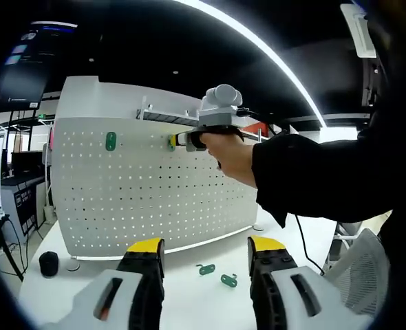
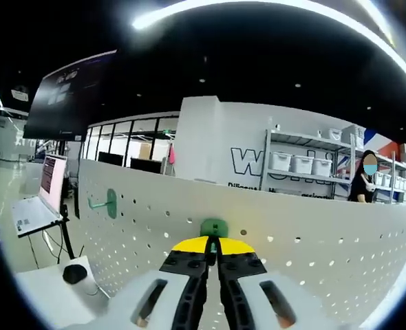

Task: Insert the hook assembly into the mounting plate slot until the hook locks in place.

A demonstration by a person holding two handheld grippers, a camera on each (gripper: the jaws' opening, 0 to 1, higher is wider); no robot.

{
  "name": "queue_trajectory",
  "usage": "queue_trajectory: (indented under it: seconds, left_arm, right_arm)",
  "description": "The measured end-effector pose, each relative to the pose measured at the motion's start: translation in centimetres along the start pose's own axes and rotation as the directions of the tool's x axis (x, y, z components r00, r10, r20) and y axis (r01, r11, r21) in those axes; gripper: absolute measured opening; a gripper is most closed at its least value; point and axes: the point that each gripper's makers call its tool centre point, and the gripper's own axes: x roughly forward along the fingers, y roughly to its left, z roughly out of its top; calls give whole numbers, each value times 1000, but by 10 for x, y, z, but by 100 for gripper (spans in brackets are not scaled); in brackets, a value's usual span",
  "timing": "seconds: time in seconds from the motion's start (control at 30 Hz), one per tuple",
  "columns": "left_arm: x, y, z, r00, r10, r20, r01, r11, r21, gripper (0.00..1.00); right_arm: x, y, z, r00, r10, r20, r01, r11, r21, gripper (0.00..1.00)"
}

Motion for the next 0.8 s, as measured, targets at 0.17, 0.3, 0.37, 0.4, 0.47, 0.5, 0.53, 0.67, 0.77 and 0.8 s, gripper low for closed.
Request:
queue_trajectory:
  seconds: [0.17, 0.3, 0.37, 0.4, 0.47, 0.5, 0.53, 0.67, 0.77, 0.8]
  left_arm:
    - [-2, 2, 3, 1000, 7, 16, -7, 1000, -4, 50]
    - [-3, 2, 4, 1000, 7, 20, -7, 1000, -4, 49]
    - [-3, 2, 4, 1000, 6, 21, -6, 1000, -1, 49]
    - [-3, 1, 4, 1000, 5, 21, -5, 1000, 1, 49]
    - [-4, 1, 5, 1000, 6, 22, -6, 1000, 4, 49]
    - [-4, 2, 5, 1000, 7, 22, -7, 1000, 6, 49]
    - [-4, 2, 5, 1000, 10, 22, -10, 1000, 8, 49]
    - [-5, 4, 5, 1000, 19, 21, -19, 1000, 8, 48]
    - [-5, 4, 5, 1000, 19, 20, -19, 1000, 10, 48]
    - [-5, 4, 4, 1000, 19, 17, -19, 1000, 12, 48]
  right_arm:
    - [1, 0, -1, 999, -43, -31, 37, 985, -168, 2]
    - [3, 2, -2, 997, -64, -45, 50, 964, -263, 2]
    - [3, 3, -3, 996, -74, -41, 58, 947, -315, 3]
    - [3, 3, -3, 996, -79, -41, 60, 933, -354, 3]
    - [4, 3, -4, 995, -86, -42, 62, 914, -400, 3]
    - [5, 4, -5, 995, -86, -42, 62, 913, -402, 3]
    - [6, 4, -6, 995, -87, -46, 60, 909, -412, 3]
    - [7, 4, -6, 995, -90, -49, 57, 886, -460, 4]
    - [6, 3, -6, 995, -84, -46, 55, 892, -449, 4]
    - [6, 2, -6, 996, -75, -39, 51, 907, -419, 4]
